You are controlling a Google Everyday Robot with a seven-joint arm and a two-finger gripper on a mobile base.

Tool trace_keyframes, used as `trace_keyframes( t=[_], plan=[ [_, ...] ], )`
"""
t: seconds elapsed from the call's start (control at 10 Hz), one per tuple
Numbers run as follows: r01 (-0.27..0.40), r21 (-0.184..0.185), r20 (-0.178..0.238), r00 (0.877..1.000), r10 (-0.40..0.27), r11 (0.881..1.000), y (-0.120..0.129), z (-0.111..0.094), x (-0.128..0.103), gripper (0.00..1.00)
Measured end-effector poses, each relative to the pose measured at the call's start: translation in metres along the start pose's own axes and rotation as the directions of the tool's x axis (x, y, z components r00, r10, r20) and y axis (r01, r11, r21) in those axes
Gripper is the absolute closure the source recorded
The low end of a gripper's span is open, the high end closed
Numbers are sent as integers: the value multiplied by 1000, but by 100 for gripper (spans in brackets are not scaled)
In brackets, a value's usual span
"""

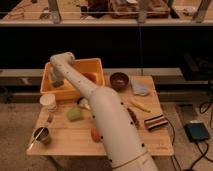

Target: Wipe tray with sponge

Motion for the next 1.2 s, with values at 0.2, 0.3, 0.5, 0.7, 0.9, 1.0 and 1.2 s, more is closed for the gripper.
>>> trace_keyframes(
  t=[0.2, 0.3, 0.5, 0.7, 0.9, 1.0, 1.2],
  plan=[
    [-11, -2, 20, 1000, 11, 1000, 10, -6, -20, 80],
    [-26, -10, 35, 999, 26, 1000, 20, -11, -35, 80],
    [-51, -33, 39, 998, 52, 998, 28, -11, -42, 80],
    [-83, -59, 22, 996, 84, 995, 50, -13, -31, 80],
    [-96, -74, -2, 995, 96, 993, 63, -13, -1, 80],
    [-107, -84, -12, 994, 106, 991, 70, -11, 17, 80],
    [-112, -90, -21, 994, 110, 990, 71, -5, 37, 80]
  ],
)
